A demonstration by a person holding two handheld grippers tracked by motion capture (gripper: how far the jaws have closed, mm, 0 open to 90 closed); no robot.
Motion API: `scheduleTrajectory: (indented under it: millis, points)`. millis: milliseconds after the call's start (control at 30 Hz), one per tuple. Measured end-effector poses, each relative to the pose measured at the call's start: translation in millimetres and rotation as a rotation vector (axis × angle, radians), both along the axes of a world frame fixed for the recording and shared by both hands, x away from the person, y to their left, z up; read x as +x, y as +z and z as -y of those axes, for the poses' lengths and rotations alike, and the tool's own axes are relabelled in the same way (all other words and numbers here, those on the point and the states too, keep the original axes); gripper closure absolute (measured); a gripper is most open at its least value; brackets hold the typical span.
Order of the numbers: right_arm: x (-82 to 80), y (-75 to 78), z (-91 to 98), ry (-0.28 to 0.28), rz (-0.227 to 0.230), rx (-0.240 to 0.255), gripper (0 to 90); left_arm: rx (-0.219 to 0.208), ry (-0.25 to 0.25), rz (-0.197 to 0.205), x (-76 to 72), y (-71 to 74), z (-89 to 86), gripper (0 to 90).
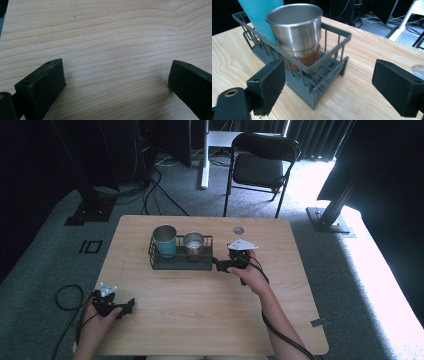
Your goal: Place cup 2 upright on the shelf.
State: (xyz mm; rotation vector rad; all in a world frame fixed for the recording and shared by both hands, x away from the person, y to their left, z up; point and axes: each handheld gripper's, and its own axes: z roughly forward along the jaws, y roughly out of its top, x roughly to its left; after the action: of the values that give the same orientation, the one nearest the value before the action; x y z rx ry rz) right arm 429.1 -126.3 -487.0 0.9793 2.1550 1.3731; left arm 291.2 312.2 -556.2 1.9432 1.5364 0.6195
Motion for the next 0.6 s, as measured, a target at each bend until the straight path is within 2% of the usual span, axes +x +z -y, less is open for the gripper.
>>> scheduleTrajectory:
  millis: [200,367,600]
  points:
    - [-3.5,-2.9,12.2,-0.020,-0.006,0.008,11.3,0.000,0.000,0.000,0.0,0.0,0.0,1.7]
    - [-11.7,-6.2,28.8,-0.041,0.002,-0.006,11.3,0.000,0.000,0.000,0.0,0.0,0.0,1.8]
    - [-22.0,-12.9,49.7,-0.078,-0.015,-0.006,11.3,0.000,0.000,0.000,0.0,0.0,0.0,1.7]
